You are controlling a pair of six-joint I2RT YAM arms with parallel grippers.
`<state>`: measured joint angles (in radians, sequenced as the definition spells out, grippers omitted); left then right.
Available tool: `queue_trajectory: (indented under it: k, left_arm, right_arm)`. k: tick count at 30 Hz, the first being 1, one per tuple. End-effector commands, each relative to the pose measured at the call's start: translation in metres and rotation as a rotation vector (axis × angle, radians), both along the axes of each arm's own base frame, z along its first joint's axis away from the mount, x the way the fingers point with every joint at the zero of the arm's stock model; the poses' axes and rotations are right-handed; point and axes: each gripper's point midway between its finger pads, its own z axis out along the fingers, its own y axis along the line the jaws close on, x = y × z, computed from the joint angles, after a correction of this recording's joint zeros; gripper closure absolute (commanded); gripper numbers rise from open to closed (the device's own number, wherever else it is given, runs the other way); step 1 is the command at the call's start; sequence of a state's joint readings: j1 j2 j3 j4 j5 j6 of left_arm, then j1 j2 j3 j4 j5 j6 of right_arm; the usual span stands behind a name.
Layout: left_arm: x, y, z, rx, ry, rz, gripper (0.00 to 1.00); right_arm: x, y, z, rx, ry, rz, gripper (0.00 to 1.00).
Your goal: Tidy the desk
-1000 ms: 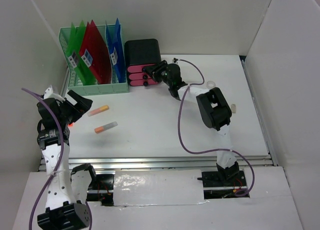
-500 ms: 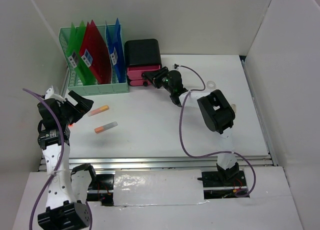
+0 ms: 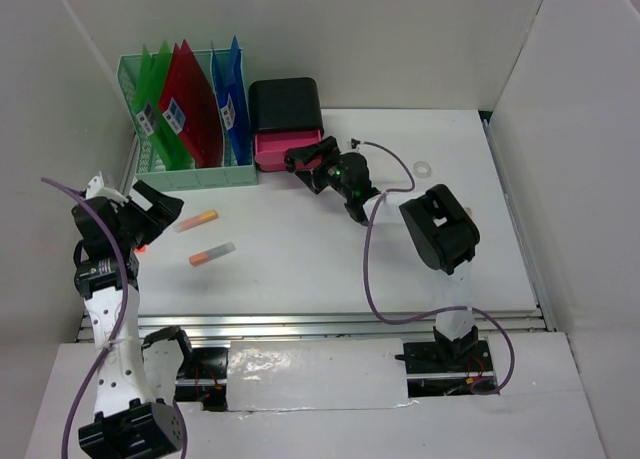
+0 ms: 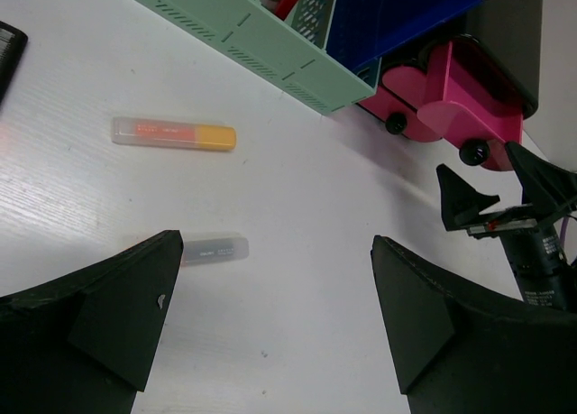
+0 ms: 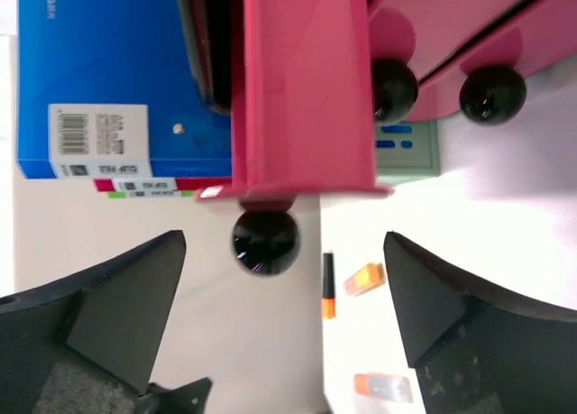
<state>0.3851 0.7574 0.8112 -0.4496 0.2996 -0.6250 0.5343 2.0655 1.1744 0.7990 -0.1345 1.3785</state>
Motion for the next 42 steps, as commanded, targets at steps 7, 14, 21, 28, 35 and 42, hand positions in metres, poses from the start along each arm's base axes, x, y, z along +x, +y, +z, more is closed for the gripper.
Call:
queue_trajectory:
  k: [7, 14, 21, 28, 35, 42]
  left_arm:
    - [-0.001, 0.031, -0.014, 0.034, 0.088, 0.149, 0.01]
    - [0.005, 0.029, -0.039, 0.012, 0.211, 0.132, 0.01]
    - [0.02, -0.032, -0.075, 0.024, 0.4, -0.008, 0.0]
    - [0.022, -0.074, -0.124, 0.2, 0.647, -0.293, 0.0]
    - [0.013, -0.066, -0.132, 0.165, 0.804, -0.088, 0.0]
    - [0.001, -0.067, -0.117, -0.268, 0.603, 0.421, 0.01]
  right_arm:
    - [-0.033, -0.011, 0.036, -0.089, -0.041, 0.006, 0.0]
    - [-0.077, -0.034, -0.008, -0.518, 0.104, -0.118, 0.0]
    - [-0.119, -0.079, 0.041, -0.773, -0.078, -0.096, 0.0]
    - [-0.157, -0.1, 0.084, -0.934, -0.256, 0.074, 0.0]
    - [-0.192, -0.119, 0.115, -0.901, -0.394, 0.12, 0.0]
    - [-0.206, -0.121, 0.129, -0.84, -0.447, 0.13, 0.0]
